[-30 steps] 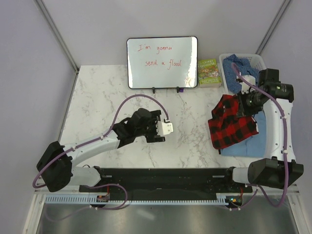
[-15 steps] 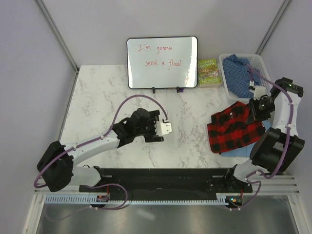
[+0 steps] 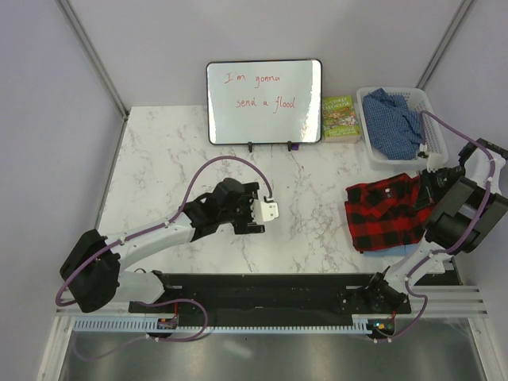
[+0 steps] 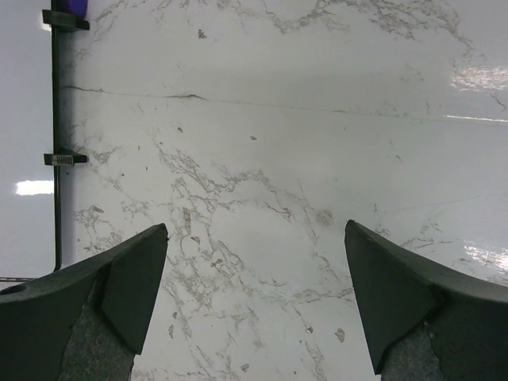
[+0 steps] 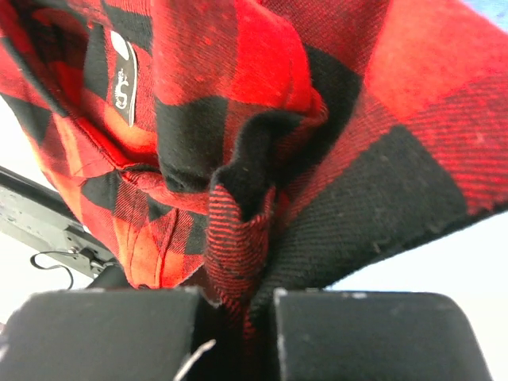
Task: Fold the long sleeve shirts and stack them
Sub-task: Neatly place the folded shirt to the corner
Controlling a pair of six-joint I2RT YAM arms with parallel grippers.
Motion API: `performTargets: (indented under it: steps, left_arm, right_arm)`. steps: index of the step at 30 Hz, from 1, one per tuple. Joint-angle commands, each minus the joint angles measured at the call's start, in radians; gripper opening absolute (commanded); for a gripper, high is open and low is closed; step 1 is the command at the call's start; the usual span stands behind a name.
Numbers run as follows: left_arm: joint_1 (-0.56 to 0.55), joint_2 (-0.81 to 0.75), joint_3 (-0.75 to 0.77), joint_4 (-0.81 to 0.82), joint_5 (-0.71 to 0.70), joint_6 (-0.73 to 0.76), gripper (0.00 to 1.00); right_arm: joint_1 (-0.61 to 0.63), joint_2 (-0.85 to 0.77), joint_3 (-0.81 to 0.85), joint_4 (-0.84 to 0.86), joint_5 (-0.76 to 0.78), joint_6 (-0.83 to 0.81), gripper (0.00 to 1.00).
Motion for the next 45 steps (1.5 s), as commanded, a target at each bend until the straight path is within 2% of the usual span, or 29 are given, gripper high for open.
performTargets:
  steps: [1, 5, 6, 9, 11, 12, 13, 20, 21, 27, 31, 34, 38, 45]
  left_arm:
    - [0.005, -0.006, 0.028, -0.045, 0.015, -0.001, 0.99]
    - [0.005, -0.010, 0.031, -0.059, 0.009, -0.001, 0.99]
    - [0.007, -0.010, 0.031, -0.065, 0.008, -0.002, 0.99]
    - [0.008, -0.009, 0.041, -0.081, 0.006, -0.027, 0.99]
    - [0.016, -0.004, 0.063, -0.116, 0.015, -0.062, 0.99]
    - [0.023, -0.006, 0.064, -0.124, 0.017, -0.073, 0.99]
    - [0.026, -0.007, 0.068, -0.140, 0.024, -0.096, 0.99]
    - [0.097, -0.022, 0.074, -0.196, 0.075, -0.192, 0.99]
    - [0.123, -0.021, 0.089, -0.202, 0.087, -0.206, 0.99]
    - [0.227, -0.025, 0.144, -0.294, 0.153, -0.289, 0.99]
    - [0.267, -0.049, 0.146, -0.328, 0.178, -0.317, 0.99]
    - [0.313, -0.059, 0.149, -0.357, 0.205, -0.344, 0.99]
    - [0.361, -0.072, 0.147, -0.378, 0.227, -0.364, 0.99]
    - [0.422, -0.091, 0.117, -0.392, 0.227, -0.380, 0.99]
  right_arm:
    - [-0.009, 0.034, -0.002, 0.026, -0.029, -0.059, 0.04]
    - [-0.015, 0.059, -0.028, 0.092, -0.007, -0.060, 0.06]
    - [-0.018, 0.060, -0.039, 0.104, 0.005, -0.062, 0.11]
    - [-0.026, 0.053, -0.074, 0.149, 0.052, -0.057, 0.38]
    - [-0.031, 0.031, -0.080, 0.178, 0.072, -0.056, 0.41]
    - [-0.037, 0.019, -0.082, 0.189, 0.078, -0.056, 0.51]
    - [-0.041, -0.002, -0.076, 0.198, 0.095, -0.056, 0.56]
    - [-0.060, -0.078, 0.001, 0.187, 0.170, -0.068, 0.62]
    - [-0.060, -0.088, 0.012, 0.187, 0.175, -0.066, 0.68]
    - [-0.057, -0.147, 0.064, 0.150, 0.128, -0.045, 0.78]
    - [-0.017, -0.162, 0.062, 0.083, 0.063, -0.030, 0.77]
    - [0.025, -0.145, 0.021, 0.074, 0.045, -0.002, 0.72]
    - [0.019, -0.086, -0.039, 0.104, 0.088, 0.012, 0.63]
    - [-0.035, 0.022, -0.123, 0.190, 0.152, -0.027, 0.65]
